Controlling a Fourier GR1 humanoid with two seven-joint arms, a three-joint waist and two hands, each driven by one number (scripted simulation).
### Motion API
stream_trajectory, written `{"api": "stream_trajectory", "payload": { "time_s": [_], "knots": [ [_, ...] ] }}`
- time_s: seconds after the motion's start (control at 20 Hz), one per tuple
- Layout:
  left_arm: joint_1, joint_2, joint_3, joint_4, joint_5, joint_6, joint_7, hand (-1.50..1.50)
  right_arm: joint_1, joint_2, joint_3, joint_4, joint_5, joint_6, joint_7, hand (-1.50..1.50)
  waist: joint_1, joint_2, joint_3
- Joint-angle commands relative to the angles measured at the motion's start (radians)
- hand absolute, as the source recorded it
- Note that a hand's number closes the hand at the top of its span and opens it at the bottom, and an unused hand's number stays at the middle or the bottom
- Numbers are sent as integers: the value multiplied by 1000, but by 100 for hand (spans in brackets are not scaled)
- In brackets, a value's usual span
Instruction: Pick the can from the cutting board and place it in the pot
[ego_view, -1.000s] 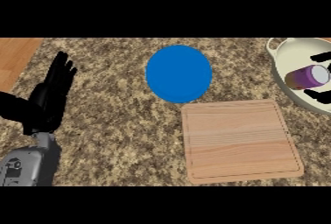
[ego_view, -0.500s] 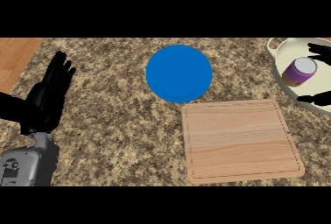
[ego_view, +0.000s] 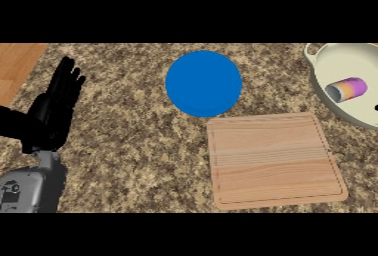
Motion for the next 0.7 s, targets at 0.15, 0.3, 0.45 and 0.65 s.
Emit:
{"api": "stream_trajectory", "payload": {
  "time_s": [0.15,0.3,0.45,0.65],
  "knots": [
    [4,10,8,-3,6,-10,-3,0,31,-86,-35,2,-41,203,-33,-150,-1,3,2],
    [-14,6,1,-11,-3,4,19,0,48,-106,-38,-5,-46,220,-13,-150,-1,7,6],
    [-2,-6,1,1,-11,11,-18,0,43,-130,-38,-22,-51,261,9,-150,-2,8,5],
    [4,-3,1,-1,-2,1,-12,0,64,-140,-46,-39,-63,256,14,-150,2,9,7]
  ]
}}
